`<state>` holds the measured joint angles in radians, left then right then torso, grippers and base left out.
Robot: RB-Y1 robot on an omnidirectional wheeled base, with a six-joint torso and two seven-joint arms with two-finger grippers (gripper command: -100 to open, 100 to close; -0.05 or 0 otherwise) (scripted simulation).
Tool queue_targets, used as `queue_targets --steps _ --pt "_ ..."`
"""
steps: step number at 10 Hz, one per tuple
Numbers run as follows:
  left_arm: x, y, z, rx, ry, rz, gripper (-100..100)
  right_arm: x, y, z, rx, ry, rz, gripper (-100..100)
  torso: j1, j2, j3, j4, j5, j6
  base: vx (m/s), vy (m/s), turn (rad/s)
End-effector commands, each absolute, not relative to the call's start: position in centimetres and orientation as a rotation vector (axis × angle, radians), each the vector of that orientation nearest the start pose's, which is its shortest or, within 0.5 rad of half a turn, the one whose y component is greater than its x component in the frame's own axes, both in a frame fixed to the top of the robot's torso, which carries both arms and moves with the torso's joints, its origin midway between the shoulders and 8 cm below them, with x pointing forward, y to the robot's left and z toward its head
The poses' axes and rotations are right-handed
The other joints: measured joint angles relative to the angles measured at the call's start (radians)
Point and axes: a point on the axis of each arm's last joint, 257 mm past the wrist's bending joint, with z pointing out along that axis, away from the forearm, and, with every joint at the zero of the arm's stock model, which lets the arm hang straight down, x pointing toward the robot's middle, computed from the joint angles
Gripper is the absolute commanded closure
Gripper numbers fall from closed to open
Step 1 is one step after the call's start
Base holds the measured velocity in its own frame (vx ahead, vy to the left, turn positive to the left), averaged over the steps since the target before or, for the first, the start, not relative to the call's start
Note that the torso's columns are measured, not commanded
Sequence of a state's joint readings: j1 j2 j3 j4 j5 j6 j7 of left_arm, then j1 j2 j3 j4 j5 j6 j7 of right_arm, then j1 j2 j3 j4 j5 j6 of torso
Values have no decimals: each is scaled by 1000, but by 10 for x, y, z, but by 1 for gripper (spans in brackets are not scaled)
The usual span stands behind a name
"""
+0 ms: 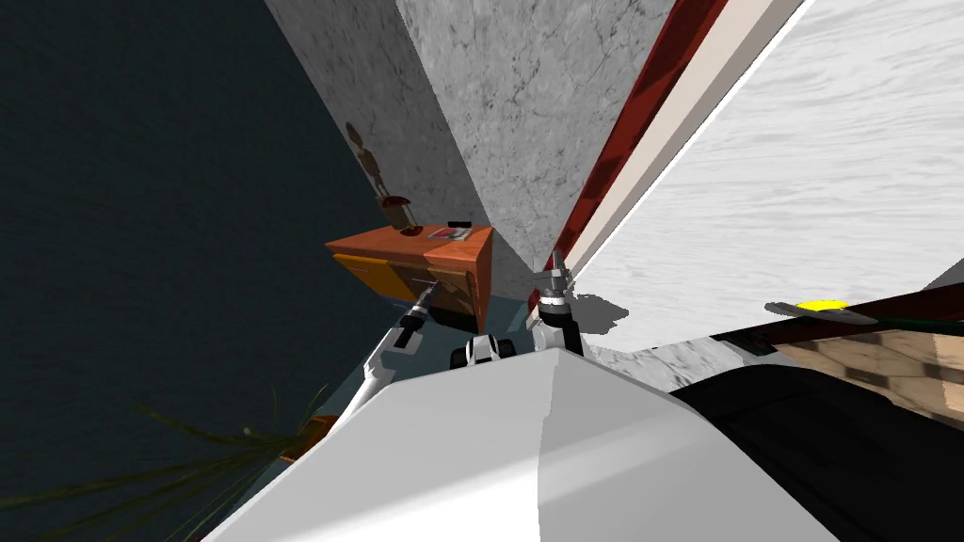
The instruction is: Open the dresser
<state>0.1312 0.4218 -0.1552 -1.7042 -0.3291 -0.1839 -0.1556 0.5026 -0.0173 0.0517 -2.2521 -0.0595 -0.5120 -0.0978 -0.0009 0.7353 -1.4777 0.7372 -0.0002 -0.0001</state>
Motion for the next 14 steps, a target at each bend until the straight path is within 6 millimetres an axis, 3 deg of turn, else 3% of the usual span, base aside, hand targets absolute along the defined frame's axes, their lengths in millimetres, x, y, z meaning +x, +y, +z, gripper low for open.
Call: queue_targets --steps 1,3,4,5,13,14 --pt "514 247 -198 -361 1498 -732 -100 349 -269 13 744 575 1476 0 0 -1 -1 0 0 0 -89 26 -181" --pt "529 257 -197 -394 1488 -708 -100 349 -269 13 744 575 1476 0 1 3 2 1 0 0 -96 29 -200" --pt "525 254 -195 -382 1490 -717 -100 349 -269 13 744 575 1476 0 1 3 2 1 0 0 -40 15 -41" --pt "514 247 -198 -361 1498 -732 100 349 -269 13 745 575 1476 0 1 1 1 0 0 -1 45 -13 274" --pt "446 202 -204 -245 1543 -861 100 349 -269 13 745 575 1476 0 1 4 2 1 0 0 108 -40 213" --pt "453 206 -203 -254 1541 -847 100 349 -269 13 745 575 1476 0 2 3 2 1 1 0 44 -14 44"
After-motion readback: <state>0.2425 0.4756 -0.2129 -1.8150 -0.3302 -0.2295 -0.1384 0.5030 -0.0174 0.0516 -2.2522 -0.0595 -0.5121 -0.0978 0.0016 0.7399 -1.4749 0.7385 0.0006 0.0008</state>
